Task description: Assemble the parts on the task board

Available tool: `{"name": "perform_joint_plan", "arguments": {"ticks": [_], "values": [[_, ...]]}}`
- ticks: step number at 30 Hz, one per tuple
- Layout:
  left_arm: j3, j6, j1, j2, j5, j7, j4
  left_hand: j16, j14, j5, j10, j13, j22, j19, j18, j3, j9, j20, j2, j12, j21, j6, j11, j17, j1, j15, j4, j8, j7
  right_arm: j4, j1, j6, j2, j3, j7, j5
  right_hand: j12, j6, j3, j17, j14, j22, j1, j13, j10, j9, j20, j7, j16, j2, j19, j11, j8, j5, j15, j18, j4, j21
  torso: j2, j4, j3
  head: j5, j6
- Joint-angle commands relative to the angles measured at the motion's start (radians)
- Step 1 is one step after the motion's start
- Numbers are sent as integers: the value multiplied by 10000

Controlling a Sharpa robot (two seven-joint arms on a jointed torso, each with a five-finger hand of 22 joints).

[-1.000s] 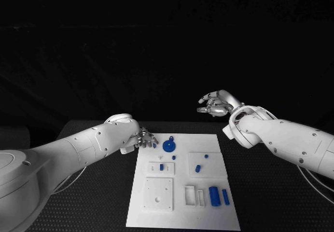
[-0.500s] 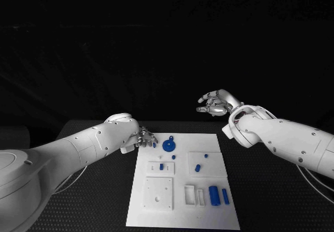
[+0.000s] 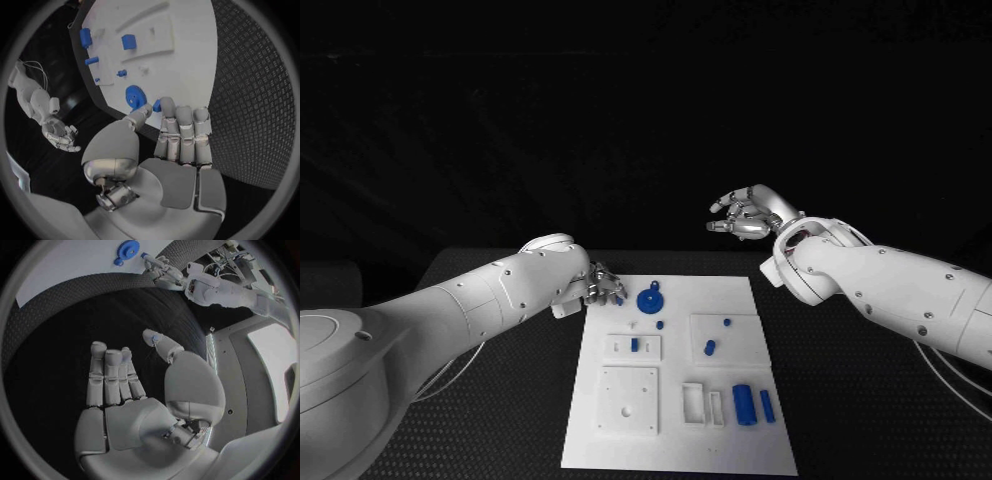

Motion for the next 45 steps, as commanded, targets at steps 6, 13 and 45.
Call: {"name": "perform_joint_plan", "arguments": {"ticks": [6,13,45], "values": [[6,214,-2,48,132,137,-30,79,-79,84,-63,-24,48,-41,-178,78,-29,-1168,225,10,-64,35,-19,-37,248,-22,-328,57,9,1,-3,102,18,5,63,-28,50,-13,-75,-15,-70,199,-91,-20,-102,-14,33,73,40,48,-62,1,-46,48,28,123,17,-53,5,1,3,-14,-29],[7,199,-2,61,174,174,-65,105,-77,167,-40,-38,90,-21,-202,187,-49,-1159,558,14,-86,85,-20,-65,453,-16,-626,99,6,-4,-3,106,20,5,65,-28,60,-12,-82,-19,-71,198,-108,-28,-102,-16,35,73,43,56,-61,1,-44,55,28,123,31,-54,4,-2,2,-5,-11],[-15,-2479,298,-2237,1448,-26,3914,631,836,3247,1285,-79,205,733,-117,1151,-193,-1323,671,72,183,1525,-433,-53,-104,-193,-1841,681,-452,-126,-6,132,-60,2,54,17,82,-11,-88,-32,-77,199,-104,-56,-108,-21,32,71,51,49,-65,-1,-39,91,26,123,26,-57,-165,183,14,67,-152]]}}
